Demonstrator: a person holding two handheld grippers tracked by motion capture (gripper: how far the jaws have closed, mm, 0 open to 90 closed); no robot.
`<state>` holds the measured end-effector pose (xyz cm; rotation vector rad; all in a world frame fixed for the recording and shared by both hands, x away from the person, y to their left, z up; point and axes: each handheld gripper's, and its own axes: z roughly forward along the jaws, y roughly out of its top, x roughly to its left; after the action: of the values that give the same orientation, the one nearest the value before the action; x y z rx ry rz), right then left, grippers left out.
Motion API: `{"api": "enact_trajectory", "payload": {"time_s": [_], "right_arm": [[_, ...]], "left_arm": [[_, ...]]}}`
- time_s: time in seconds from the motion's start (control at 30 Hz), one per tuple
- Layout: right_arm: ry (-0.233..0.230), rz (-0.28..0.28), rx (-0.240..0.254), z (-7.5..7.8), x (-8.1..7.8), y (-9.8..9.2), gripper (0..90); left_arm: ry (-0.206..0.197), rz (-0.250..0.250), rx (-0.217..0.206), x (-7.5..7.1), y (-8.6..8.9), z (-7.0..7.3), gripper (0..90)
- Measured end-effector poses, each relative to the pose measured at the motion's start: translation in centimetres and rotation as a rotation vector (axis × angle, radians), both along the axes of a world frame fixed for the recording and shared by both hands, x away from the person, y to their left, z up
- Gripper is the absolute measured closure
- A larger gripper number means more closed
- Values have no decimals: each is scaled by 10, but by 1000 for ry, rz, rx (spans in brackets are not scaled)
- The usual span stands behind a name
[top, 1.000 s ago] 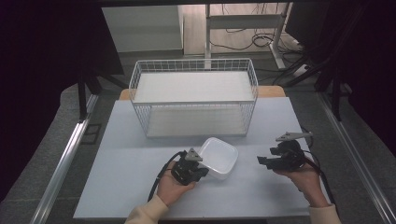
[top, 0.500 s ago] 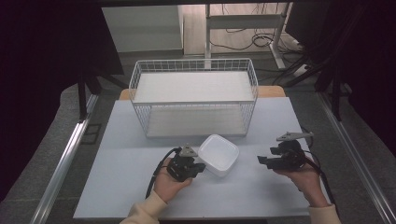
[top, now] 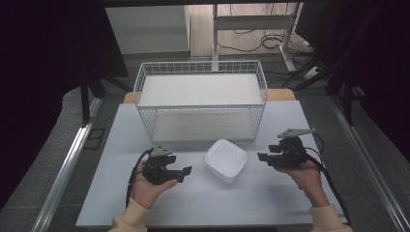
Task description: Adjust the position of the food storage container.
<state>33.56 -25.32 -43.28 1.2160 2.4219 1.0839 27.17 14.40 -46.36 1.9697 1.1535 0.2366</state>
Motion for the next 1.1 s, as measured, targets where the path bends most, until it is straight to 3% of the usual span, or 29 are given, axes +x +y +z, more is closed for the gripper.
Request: {"api": "enact_trajectory", "payload": {"time_s": [0.13,0.17,0.23,0.27,0.4,0.43,0.77,1.1], "right_arm": [[15,20,15,0,5,8,523],[23,29,9,0,8,11,603],[27,27,16,0,9,12,639],[32,36,24,0,13,15,731],[36,42,13,-2,21,22,841],[41,47,-15,-7,27,29,885],[57,87,-77,-30,41,46,890],[35,109,-95,-27,35,47,890]], "left_arm": [[11,10,-4,3,11,0,243],[12,15,-12,2,14,1,241],[8,16,-12,3,16,2,241],[8,20,-18,2,19,3,240],[-3,46,-17,2,21,3,230],[-9,55,-15,3,21,2,227],[-3,74,-8,5,23,-1,225],[-6,74,4,4,19,-3,227]]}}
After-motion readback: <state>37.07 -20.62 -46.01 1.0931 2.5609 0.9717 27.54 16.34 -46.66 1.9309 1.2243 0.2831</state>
